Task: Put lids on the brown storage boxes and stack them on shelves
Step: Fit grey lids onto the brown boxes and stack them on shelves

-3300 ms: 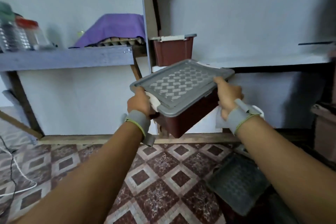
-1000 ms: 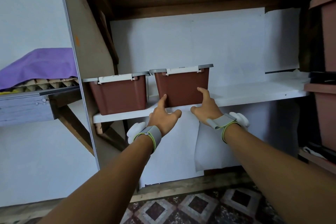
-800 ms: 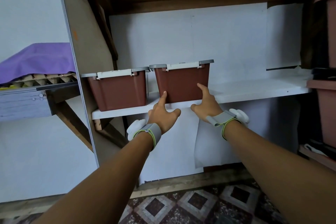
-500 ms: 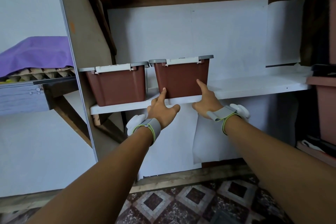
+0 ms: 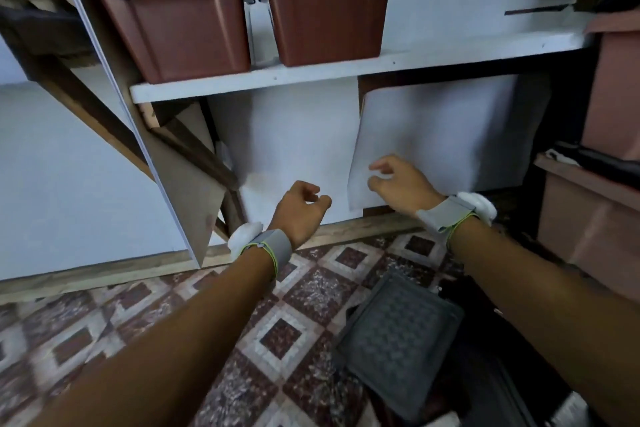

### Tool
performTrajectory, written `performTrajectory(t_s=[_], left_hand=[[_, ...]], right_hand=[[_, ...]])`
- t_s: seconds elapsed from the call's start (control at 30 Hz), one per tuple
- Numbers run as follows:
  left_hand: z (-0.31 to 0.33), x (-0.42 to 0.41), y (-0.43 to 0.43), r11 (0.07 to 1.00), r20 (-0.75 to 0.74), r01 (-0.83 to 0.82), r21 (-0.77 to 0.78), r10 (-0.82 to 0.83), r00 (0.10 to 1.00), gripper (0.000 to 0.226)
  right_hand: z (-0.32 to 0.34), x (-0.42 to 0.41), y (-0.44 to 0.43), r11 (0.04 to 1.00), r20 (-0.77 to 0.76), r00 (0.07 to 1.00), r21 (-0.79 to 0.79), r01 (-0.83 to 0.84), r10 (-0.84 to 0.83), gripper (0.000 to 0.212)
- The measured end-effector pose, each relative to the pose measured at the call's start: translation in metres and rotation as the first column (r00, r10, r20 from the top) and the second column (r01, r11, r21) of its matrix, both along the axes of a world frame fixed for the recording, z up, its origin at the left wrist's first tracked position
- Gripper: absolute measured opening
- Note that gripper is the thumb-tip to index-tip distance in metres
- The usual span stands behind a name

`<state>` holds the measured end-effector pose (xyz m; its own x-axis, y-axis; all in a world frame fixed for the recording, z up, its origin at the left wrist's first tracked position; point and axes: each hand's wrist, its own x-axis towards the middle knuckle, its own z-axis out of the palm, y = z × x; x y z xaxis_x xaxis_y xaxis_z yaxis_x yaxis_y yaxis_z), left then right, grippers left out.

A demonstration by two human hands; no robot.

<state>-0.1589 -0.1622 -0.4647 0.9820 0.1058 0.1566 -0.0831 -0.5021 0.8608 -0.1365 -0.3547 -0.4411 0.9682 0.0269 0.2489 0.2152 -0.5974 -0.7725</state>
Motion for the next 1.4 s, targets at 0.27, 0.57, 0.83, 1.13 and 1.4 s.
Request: performTrajectory(t_s=[0.27,0.57,0.83,1.13,1.4], left_hand=[[-0.154,-0.017,0.009,0.989,-0.386,0.136,0.059,-0.104,0.917,0.032],[-0.296,-0.036,-0.011,0.996,-0.687,0.073,-0.054,-0.09,0.722,0.038],[-0.358,-0.059,-0.047,0.841,-0.777,-0.209,-0.499,-0.328,0.537,0.059],[-0.373,-0.057,-0.067,0.68,-0.735,-0.418,-0.602,-0.269,0.622,0.033],[-0.363,-0.067,-0.055,0.69,-0.714,-0.419,-0.59,-0.204,0.67,0.035]], right_hand=[[-0.156,-0.035,-0.038,0.99,-0.4,0.908,-0.119,0.082,-0.123,0.02],[-0.301,-0.081,-0.078,0.886,-0.572,0.689,-0.172,0.431,-0.446,0.041],[-0.354,-0.086,-0.082,0.847,-0.682,0.563,-0.164,0.505,-0.467,0.072],[-0.374,-0.081,-0.082,0.792,-0.715,0.539,-0.035,0.609,-0.446,0.043],[-0.362,-0.082,-0.057,0.84,-0.623,0.664,0.02,0.543,-0.414,0.037]])
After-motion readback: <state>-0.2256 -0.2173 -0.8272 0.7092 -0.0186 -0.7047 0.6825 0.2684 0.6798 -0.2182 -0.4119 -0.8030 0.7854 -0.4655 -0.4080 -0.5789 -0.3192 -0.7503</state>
